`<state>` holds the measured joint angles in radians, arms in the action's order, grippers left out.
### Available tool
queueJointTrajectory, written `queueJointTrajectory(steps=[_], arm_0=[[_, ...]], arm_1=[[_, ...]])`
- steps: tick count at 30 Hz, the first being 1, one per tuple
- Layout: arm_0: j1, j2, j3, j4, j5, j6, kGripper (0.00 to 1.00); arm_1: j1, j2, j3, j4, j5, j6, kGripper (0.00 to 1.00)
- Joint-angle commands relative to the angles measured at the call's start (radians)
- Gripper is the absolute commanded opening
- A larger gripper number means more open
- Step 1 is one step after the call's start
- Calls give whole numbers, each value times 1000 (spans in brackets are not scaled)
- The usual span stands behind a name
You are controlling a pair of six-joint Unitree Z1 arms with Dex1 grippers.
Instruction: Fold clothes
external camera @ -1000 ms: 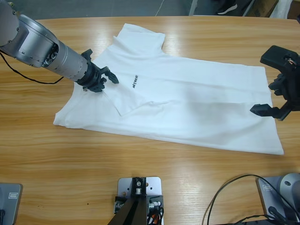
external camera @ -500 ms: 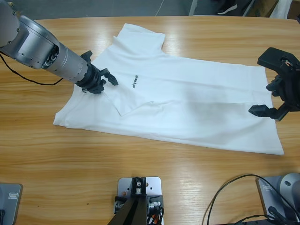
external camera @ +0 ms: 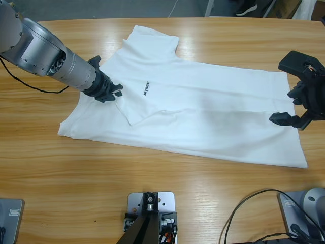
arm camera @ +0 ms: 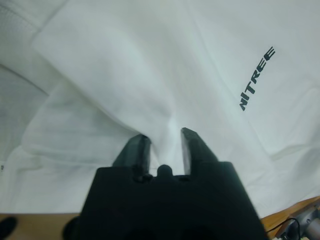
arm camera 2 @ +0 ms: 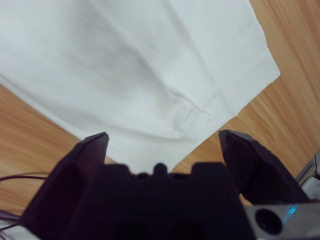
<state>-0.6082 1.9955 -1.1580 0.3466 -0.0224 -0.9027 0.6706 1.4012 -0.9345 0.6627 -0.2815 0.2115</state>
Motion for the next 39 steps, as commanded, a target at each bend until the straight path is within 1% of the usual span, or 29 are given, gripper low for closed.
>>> queueJointTrajectory(steps=[1,12,16,20,23,27,34,39], arm_0=[[-11,42,17,3,12,8,0],[-13,37,17,-8,8,8,0],[-13,-41,23,13,9,-1,0],[-13,-112,28,87,15,-15,0],[-17,-145,66,107,23,-35,0],[-50,-165,105,116,24,-62,0],[-126,-182,104,146,25,-109,0],[-133,-221,93,188,51,-114,0]], arm_1=[[-6,41,31,-8,-7,6,868],[-6,32,39,-8,-12,5,858],[-6,20,39,-8,-15,3,853],[-6,16,37,-8,-15,2,853],[-6,7,41,-8,-15,2,853],[-6,-6,49,-8,-16,3,849],[-6,-16,54,-8,-16,3,849],[-6,-19,57,-9,-16,3,849]])
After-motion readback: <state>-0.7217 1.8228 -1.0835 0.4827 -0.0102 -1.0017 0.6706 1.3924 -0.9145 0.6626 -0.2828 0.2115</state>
